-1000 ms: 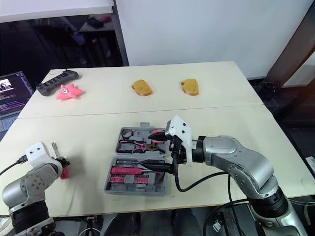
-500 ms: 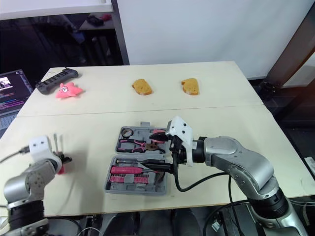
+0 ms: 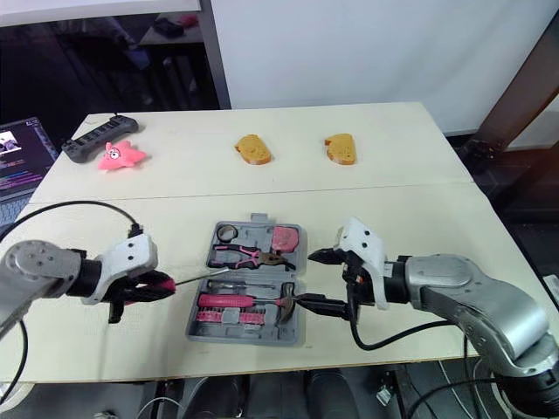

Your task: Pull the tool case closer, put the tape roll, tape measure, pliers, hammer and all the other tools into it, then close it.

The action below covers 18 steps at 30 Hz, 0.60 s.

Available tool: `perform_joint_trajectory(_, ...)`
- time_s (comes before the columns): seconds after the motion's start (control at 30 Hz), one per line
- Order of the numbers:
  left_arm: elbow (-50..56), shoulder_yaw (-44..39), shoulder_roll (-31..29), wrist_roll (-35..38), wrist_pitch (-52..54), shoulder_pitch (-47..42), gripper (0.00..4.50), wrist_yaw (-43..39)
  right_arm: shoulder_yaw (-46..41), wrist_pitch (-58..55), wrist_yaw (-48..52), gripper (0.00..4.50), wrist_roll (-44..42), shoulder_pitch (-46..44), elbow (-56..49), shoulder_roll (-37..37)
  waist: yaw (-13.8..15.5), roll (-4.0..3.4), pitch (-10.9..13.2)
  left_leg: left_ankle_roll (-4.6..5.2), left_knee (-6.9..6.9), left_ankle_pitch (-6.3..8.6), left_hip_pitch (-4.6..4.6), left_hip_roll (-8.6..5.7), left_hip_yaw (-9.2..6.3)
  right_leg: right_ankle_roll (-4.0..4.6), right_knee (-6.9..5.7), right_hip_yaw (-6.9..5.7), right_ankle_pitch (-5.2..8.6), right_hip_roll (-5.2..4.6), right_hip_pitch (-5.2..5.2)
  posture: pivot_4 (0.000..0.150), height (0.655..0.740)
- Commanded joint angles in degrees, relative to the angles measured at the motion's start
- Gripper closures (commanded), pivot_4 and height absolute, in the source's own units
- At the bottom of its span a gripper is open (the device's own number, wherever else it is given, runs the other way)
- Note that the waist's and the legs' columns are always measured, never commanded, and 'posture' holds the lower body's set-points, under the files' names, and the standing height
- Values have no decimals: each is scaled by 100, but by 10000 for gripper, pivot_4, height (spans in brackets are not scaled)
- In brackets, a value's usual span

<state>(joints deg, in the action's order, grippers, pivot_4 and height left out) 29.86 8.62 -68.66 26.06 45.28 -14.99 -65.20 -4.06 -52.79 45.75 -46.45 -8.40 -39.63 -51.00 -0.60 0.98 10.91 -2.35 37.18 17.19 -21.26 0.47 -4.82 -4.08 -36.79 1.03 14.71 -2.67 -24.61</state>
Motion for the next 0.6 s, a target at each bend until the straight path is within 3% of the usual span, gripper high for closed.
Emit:
perform_joint_trajectory(0.03, 670, 560, -137, 401, 939, -573, 39271, -472, -231, 140, 35, 0, -70, 129, -231, -74, -32, 4, 4, 1, 1, 0, -2, 0, 0, -4, 0, 0, -1, 1, 0, 1500, 7400)
perform_joint_trajectory(0.27, 984, 1890, 216, 186, 1778, -1966, 39271, -744, -187, 190, -166, 0, -15, 290, -379, 38, -29, 13, 15, 25, 7, 12, 9, 1, -3, -15, -25, 5, -3, 15, -1, 1500, 7400)
perform_joint_trajectory(0.53, 909, 2691, 892, -709, 1685, -2084, 39271, 184, -179, 158, -436, 0, -63, 444, -534, 107, -17, 23, 22, 25, 24, 12, 1, 0, -3, -18, -24, 6, -3, 12, -1, 1500, 7400)
perform_joint_trajectory(0.6, 932, 2635, 1000, -647, 1806, -1974, 39271, 299, -162, 134, -476, 0, -85, 418, -532, 113, -27, 24, 22, 25, 26, 12, 1, 0, -4, -18, -26, 6, -4, 12, -1, 1500, 7400)
